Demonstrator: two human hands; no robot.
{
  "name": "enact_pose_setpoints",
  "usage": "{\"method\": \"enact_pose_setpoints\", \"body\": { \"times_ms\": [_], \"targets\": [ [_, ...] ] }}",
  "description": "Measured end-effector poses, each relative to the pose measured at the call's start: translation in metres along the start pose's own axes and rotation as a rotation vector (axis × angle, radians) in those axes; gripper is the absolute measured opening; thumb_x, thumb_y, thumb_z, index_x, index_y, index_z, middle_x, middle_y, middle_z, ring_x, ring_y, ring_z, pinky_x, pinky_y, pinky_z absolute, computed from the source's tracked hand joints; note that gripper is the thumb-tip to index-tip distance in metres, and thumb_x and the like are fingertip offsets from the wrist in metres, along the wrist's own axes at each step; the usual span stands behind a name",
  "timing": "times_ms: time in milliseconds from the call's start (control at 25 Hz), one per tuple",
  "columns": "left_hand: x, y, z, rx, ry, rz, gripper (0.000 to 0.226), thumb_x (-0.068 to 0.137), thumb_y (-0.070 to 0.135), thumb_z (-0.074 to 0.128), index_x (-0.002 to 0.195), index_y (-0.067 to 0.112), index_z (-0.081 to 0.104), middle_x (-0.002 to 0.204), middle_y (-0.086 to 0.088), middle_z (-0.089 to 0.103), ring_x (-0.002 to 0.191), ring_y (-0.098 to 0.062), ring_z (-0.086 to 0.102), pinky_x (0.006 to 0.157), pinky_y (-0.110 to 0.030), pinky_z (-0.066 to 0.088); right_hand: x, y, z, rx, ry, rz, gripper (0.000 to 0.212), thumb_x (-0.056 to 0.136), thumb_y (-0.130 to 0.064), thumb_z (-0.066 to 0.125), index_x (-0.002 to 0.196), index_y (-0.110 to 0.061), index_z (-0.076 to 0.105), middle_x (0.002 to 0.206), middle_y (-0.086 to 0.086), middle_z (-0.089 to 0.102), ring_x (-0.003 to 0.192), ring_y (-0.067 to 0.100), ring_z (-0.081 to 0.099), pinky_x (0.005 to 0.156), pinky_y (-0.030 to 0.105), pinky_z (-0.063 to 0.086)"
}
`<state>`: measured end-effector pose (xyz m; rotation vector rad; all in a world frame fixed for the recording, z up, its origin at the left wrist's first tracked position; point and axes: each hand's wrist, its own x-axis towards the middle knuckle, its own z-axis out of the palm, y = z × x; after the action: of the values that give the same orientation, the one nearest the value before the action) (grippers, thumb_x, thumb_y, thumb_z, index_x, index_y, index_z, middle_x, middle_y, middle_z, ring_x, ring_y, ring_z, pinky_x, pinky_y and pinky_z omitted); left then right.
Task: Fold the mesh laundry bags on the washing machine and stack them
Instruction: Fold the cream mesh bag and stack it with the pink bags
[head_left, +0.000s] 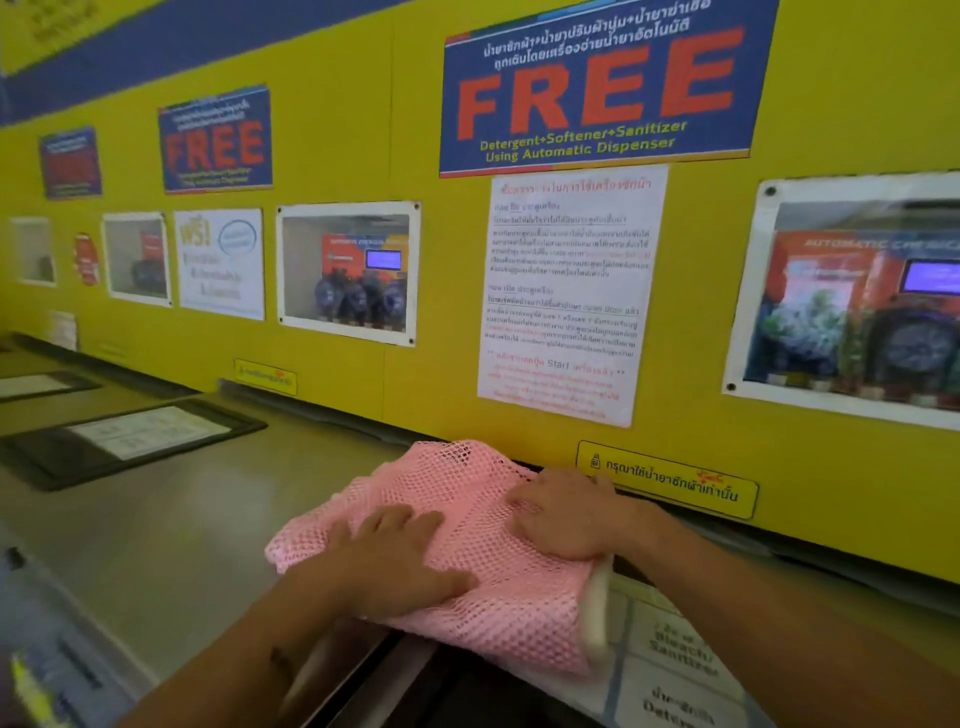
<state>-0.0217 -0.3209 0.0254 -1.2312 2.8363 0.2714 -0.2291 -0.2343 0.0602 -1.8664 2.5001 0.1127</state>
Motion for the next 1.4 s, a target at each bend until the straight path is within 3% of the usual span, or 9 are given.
{"method": "enact_pose_setpoints", "body": {
  "times_ms": [160,320,400,560,720,920,1160,1280,1400],
  "targets": [
    [-0.009,-0.044,-0.011,-0.107,0.008,0.153,0.128,0.034,0.104,0.024,0.148,0.046,0.02,0.161,0.013,0.015,0.146,-0.013,0.017,0.12,-0.047,0.007,-0.015,-0.006,-0.004,0.15,-0.074,-0.068,0.053,0.096,-0.054,0.032,0.148,-0.041,0.031,0.159,0.005,0.027,0.144,0.026,0.025,0.116,0.044,0.018],
    [-0.025,-0.075,-0.017,-0.393,0.336,0.149,0.068,0.067,0.069,0.068,0.127,0.042,0.054,0.142,0.014,0.047,0.125,-0.008,0.045,0.107,-0.028,0.032,-0.044,-0.032,-0.01,0.035,-0.117,-0.119,0.056,0.096,-0.052,0.034,0.146,-0.028,0.037,0.153,0.006,0.039,0.136,0.025,0.04,0.109,0.04,0.035],
    [-0.033,-0.086,-0.016,-0.312,0.566,0.057,0.048,0.078,0.05,0.067,0.123,0.04,0.055,0.14,0.006,0.051,0.123,-0.015,0.049,0.107,-0.033,0.036,-0.065,-0.046,-0.021,-0.024,-0.166,-0.172,0.055,0.095,-0.052,0.035,0.142,-0.024,0.043,0.149,0.006,0.046,0.131,0.023,0.045,0.105,0.039,0.039],
    [-0.061,-0.099,-0.015,-0.292,0.331,-0.297,0.071,0.079,0.068,0.047,0.142,0.036,0.04,0.146,-0.013,0.042,0.127,-0.035,0.047,0.108,-0.047,0.039,-0.097,-0.062,-0.047,0.133,-0.274,-0.21,0.049,0.097,-0.047,0.04,0.144,-0.035,0.041,0.152,-0.008,0.041,0.128,0.009,0.043,0.101,0.026,0.033],
    [-0.066,-0.086,-0.016,-0.219,0.223,-0.267,0.076,0.087,0.068,0.036,0.15,0.026,0.029,0.154,-0.007,0.038,0.135,-0.031,0.041,0.113,-0.043,0.03,-0.06,-0.073,-0.026,0.378,-0.054,-0.072,0.052,0.096,-0.054,0.038,0.147,-0.044,0.029,0.157,0.001,0.032,0.139,0.021,0.037,0.109,0.035,0.031],
    [-0.06,-0.078,-0.017,-0.353,0.278,-0.191,0.071,0.081,0.052,0.054,0.145,0.029,0.037,0.149,-0.009,0.043,0.129,-0.028,0.047,0.107,-0.038,0.037,-0.015,-0.085,0.015,0.367,0.045,0.091,0.063,0.089,-0.058,0.031,0.149,-0.041,0.021,0.159,0.017,0.017,0.143,0.04,0.023,0.113,0.052,0.027],
    [-0.08,-0.065,-0.008,-0.552,0.507,-0.055,0.066,0.08,0.016,0.067,0.141,0.029,0.046,0.133,-0.008,0.046,0.089,-0.009,0.049,0.077,-0.016,0.037,-0.037,-0.091,0.011,0.451,0.101,-0.018,0.056,0.084,-0.036,0.051,0.139,-0.034,0.044,0.148,0.006,0.04,0.121,0.025,0.05,0.088,0.032,0.045],
    [-0.092,-0.067,-0.006,-0.702,0.527,-0.093,0.07,0.077,0.007,0.068,0.14,0.03,0.049,0.132,-0.006,0.052,0.086,-0.012,0.053,0.077,-0.024,0.042,-0.055,-0.089,0.004,0.63,0.132,-0.147,0.054,0.084,-0.019,0.064,0.132,-0.038,0.051,0.14,-0.004,0.044,0.111,0.019,0.059,0.083,0.031,0.05],
    [-0.111,-0.067,-0.003,-0.879,0.471,-0.146,0.072,0.074,0.007,0.071,0.137,0.036,0.051,0.118,0.0,0.056,0.076,-0.019,0.063,0.078,-0.036,0.055,-0.062,-0.086,0.006,0.757,0.143,-0.231,0.058,0.083,-0.013,0.066,0.131,-0.042,0.051,0.135,-0.007,0.039,0.084,0.013,0.063,0.059,0.018,0.049]
  ]
}}
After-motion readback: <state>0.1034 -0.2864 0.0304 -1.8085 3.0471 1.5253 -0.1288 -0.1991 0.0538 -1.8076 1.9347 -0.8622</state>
